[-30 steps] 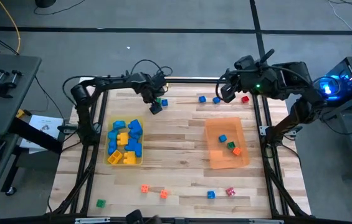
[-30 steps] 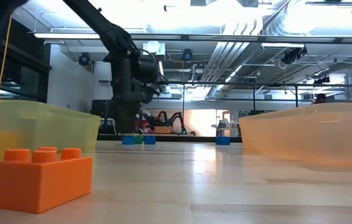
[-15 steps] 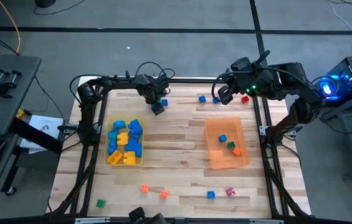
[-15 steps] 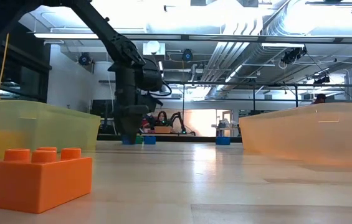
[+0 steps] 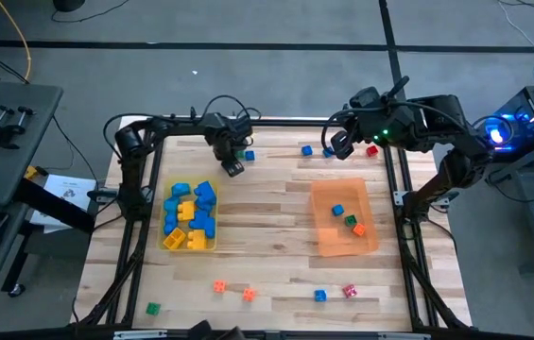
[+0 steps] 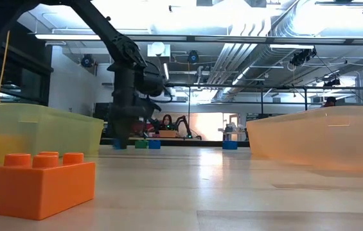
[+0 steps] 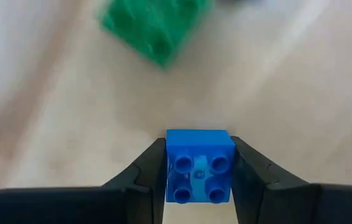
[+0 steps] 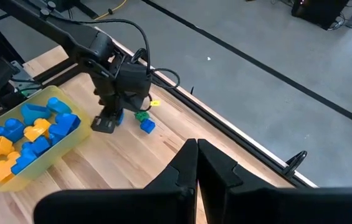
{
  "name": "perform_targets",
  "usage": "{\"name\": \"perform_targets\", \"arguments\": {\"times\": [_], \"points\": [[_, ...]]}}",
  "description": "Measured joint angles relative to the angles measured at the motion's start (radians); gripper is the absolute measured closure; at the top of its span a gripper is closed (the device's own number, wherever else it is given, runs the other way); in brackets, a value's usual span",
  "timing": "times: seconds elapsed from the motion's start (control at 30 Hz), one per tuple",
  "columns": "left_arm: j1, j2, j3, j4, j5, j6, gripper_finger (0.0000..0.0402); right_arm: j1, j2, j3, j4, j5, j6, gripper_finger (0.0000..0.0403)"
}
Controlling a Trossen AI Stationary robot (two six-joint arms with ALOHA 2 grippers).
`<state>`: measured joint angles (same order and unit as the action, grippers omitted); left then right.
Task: Sort blocks by size
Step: Put the small blue game piece into the orange bin
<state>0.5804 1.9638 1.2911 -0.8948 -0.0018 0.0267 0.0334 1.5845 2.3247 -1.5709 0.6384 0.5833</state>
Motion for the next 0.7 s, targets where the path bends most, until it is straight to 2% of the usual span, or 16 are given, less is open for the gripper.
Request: {"name": "perform_targets", "arguments": {"times": [0.2,0.3,0.4,0.53,0.7], "points": [[-0.020,-0.132,0.006,0.031,0.183,-0.089,0.0300,0.000,0.000,0.000,0.000,0.001,-0.007,0.0402],[-0.085,-0.215,0.006,0.169,0.260,-0.165,0.0300,0.000,0.000,0.000,0.000,0.008,-0.001,0.0402],[-0.191,-0.265,0.009,0.367,0.267,-0.253,0.0300,0.000,0.000,0.000,0.000,0.008,0.001,0.0402],[-0.351,-0.229,0.008,0.625,0.261,-0.336,0.0300,0.000,0.000,0.000,0.000,0.008,0.012,0.0402],[-0.480,-0.077,0.034,0.872,0.260,-0.407,0.0300,-0.003,0.000,0.000,0.000,0.009,0.022,0.0402]]}}
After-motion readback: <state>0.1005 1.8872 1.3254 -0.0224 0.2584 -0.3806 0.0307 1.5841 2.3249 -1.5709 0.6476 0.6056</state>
